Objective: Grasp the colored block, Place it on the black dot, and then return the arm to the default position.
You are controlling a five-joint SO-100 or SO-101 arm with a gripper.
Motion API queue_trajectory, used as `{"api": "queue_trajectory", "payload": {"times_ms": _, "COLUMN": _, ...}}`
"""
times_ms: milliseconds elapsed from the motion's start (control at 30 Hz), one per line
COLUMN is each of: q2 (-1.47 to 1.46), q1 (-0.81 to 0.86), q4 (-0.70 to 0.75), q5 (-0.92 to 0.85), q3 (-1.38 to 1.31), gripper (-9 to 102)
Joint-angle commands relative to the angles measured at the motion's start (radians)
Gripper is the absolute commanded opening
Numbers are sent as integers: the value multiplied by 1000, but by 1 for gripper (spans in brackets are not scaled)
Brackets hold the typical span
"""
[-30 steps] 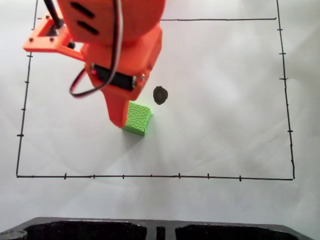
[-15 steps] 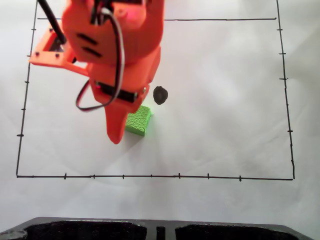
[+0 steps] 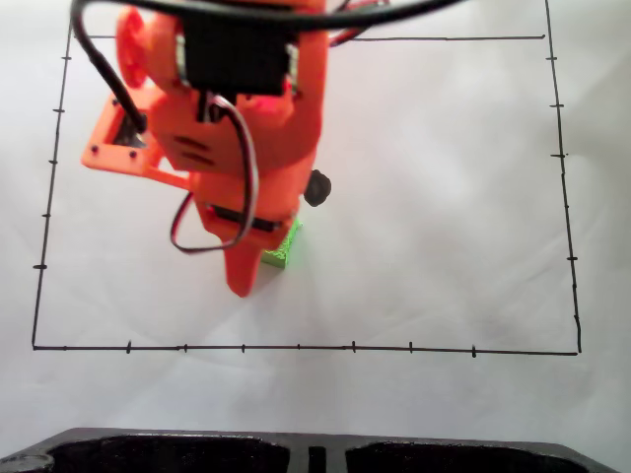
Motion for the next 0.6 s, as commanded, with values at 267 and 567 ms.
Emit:
{"api": "queue_trajectory", "payload": {"times_ms": 267, "q2": 0, "q1": 11, "q4": -20, "q5": 3, "q3": -49, "gripper": 17}}
{"api": "queue_trajectory", "payload": {"times_ms": 567, "q2": 52, "q1": 21, "q4": 2, "q5": -38, "q3": -54, "gripper": 15}}
